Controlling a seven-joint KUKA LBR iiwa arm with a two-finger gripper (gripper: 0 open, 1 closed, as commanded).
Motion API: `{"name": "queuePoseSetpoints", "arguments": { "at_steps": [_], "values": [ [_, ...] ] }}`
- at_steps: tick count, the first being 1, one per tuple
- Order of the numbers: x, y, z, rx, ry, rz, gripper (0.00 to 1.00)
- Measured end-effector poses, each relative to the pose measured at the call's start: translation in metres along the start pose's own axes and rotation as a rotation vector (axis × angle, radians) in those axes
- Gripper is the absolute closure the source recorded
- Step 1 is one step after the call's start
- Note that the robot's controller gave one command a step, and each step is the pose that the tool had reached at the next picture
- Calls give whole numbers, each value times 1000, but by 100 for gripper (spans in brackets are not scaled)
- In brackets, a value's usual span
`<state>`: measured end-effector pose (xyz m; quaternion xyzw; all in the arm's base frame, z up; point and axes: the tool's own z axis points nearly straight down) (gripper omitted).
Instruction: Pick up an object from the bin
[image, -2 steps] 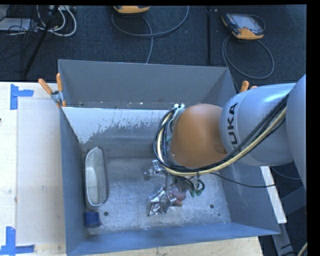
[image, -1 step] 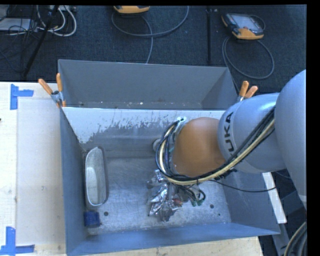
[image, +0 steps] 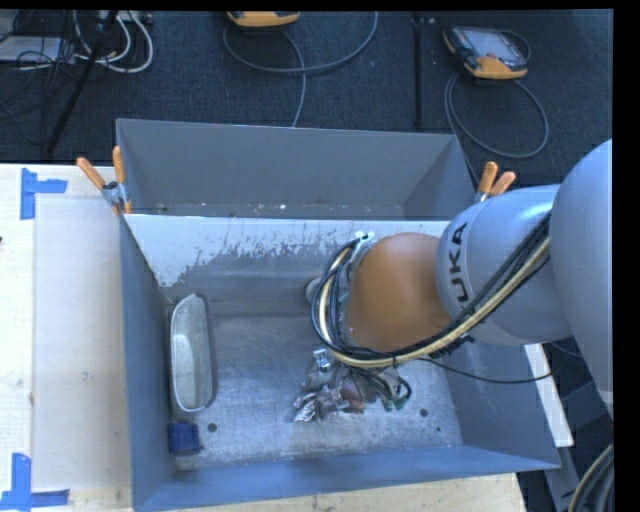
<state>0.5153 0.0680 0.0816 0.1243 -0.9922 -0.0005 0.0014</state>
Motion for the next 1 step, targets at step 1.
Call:
{"name": "queuePoseSetpoints", "arguments": {
  "at_steps": [1],
  "values": [
    [2,10,-151,3,-8,-308,100]
  ]
}}
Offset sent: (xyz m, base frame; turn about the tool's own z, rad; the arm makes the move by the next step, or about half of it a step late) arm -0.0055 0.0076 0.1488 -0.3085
